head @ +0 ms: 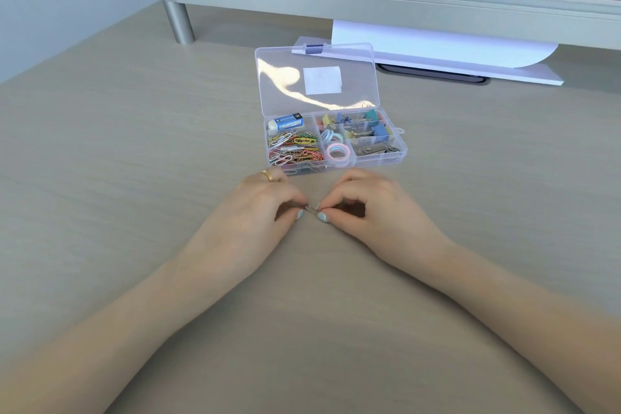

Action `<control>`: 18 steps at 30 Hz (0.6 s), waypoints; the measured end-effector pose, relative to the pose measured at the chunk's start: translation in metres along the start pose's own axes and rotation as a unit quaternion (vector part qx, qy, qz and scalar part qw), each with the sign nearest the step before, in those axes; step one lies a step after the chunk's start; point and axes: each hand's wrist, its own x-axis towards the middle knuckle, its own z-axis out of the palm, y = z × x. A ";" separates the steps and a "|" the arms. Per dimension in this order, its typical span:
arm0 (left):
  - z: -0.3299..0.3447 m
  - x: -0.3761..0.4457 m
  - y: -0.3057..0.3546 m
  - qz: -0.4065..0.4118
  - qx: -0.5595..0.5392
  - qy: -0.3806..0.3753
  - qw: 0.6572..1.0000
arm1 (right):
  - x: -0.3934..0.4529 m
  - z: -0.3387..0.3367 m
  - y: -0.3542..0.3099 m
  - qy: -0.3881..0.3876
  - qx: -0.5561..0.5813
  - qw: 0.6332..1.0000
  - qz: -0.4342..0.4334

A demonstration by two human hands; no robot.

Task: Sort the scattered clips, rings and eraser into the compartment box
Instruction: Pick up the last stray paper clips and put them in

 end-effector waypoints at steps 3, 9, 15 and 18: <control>0.003 -0.011 0.001 0.009 0.037 0.000 0.999 | 0.000 0.001 0.000 0.002 0.001 1.000 0.006; 0.004 -0.008 -0.003 -0.004 0.022 -0.005 1.000 | 0.006 -0.002 0.001 -0.015 0.020 1.000 0.006; 0.007 -0.003 -0.007 0.003 0.006 0.011 1.000 | 0.007 0.002 0.000 0.024 -0.136 0.984 -0.117; 0.007 -0.002 -0.009 0.011 -0.004 0.013 1.000 | 0.005 0.004 0.000 0.065 -0.211 0.956 -0.194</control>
